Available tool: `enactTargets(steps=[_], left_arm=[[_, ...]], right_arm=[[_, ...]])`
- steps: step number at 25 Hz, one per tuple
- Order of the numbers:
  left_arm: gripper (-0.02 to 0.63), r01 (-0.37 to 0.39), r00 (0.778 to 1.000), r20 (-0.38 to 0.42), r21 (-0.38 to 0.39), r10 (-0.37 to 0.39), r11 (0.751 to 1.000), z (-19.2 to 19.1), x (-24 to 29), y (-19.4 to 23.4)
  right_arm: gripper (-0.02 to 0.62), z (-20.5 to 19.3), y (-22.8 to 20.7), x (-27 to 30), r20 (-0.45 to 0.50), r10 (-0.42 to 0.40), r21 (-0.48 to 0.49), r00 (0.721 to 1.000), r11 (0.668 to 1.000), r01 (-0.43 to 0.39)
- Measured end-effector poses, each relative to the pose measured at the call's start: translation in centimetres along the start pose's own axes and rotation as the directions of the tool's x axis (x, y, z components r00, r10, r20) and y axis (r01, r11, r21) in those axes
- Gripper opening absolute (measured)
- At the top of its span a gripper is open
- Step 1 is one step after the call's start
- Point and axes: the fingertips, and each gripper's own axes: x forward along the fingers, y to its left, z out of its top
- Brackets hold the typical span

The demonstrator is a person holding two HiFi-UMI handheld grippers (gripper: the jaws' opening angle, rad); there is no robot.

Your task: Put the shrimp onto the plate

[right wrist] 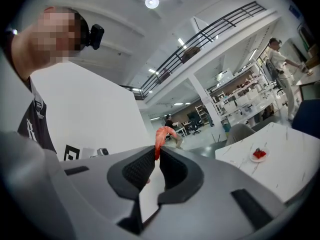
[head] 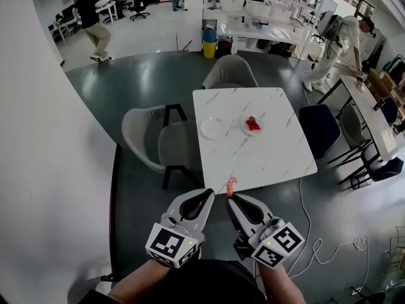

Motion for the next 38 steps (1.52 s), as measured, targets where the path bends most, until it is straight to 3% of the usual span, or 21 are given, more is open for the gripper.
enactTargets(steps=[6,12,26,34,38], left_arm=[[0.008,0.055,0.998,-0.015,0.003,-0.055,0.998,-0.2,3.3,4.8],[0.008,0.063,0.997,-0.042,-0.021,-0.063,0.998,-1.7,6.9,8.2],[0.008,-0.062,0.998,-0.014,-0.035,0.061,0.997,-3.6,20.1,17.3],[0.008,-0.15,0.988,-0.034,-0.071,0.148,0.986,-7.0,25.7,21.6],[0.008,-0.166,0.985,-0.066,-0.09,0.161,0.982,-9.3,27.6,23.9]], right_arm=[[0.032,0.3,-3.0,4.8,0.005,-0.059,0.015,0.998,0.998,0.059],[0.032,0.2,-7.5,7.9,-0.018,-0.102,0.02,0.995,0.995,0.103],[0.032,0.8,-22.5,17.5,-0.143,-0.042,-0.035,0.989,0.999,0.037],[0.032,-2.1,-29.6,21.6,-0.254,-0.004,-0.035,0.967,0.999,-0.005],[0.032,-5.1,-33.0,23.6,-0.32,-0.039,-0.058,0.946,0.998,0.022]])
